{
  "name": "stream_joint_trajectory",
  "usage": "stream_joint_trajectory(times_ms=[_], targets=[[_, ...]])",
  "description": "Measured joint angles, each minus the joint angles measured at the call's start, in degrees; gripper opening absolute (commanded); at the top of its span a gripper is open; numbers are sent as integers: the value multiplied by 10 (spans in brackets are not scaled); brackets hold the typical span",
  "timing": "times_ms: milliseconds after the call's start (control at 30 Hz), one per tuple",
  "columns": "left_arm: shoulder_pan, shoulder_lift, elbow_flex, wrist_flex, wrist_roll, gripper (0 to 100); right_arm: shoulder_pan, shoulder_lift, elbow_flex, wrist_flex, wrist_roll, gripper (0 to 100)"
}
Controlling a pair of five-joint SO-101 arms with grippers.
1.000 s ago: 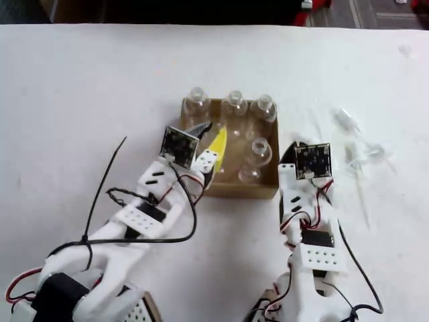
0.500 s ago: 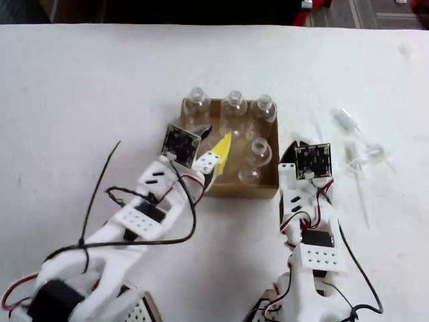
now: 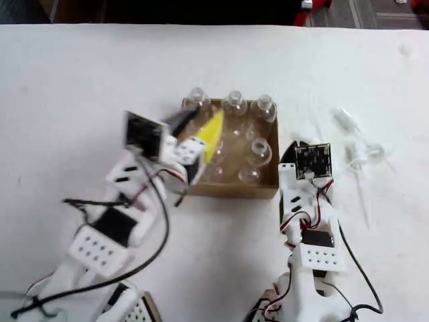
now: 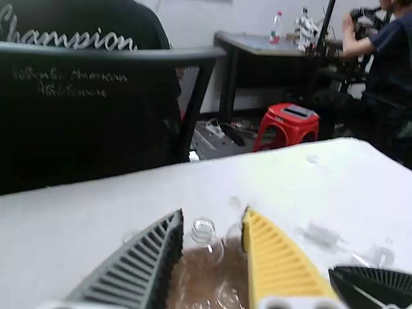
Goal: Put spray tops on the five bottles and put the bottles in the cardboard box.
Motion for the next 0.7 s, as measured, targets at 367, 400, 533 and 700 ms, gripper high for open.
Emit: stream_joint_trajectory(times_ms=[367, 400, 533, 700], targets=[[-242, 16, -106, 236, 60, 146, 0, 0, 0, 0, 0, 19], [-258, 35, -105, 236, 76, 143, 0, 0, 0, 0, 0, 19], [-275, 113, -49, 185, 83, 141, 0, 0, 0, 0, 0, 19], [-266, 158, 26, 52, 18, 72, 0, 0, 0, 0, 0, 20]])
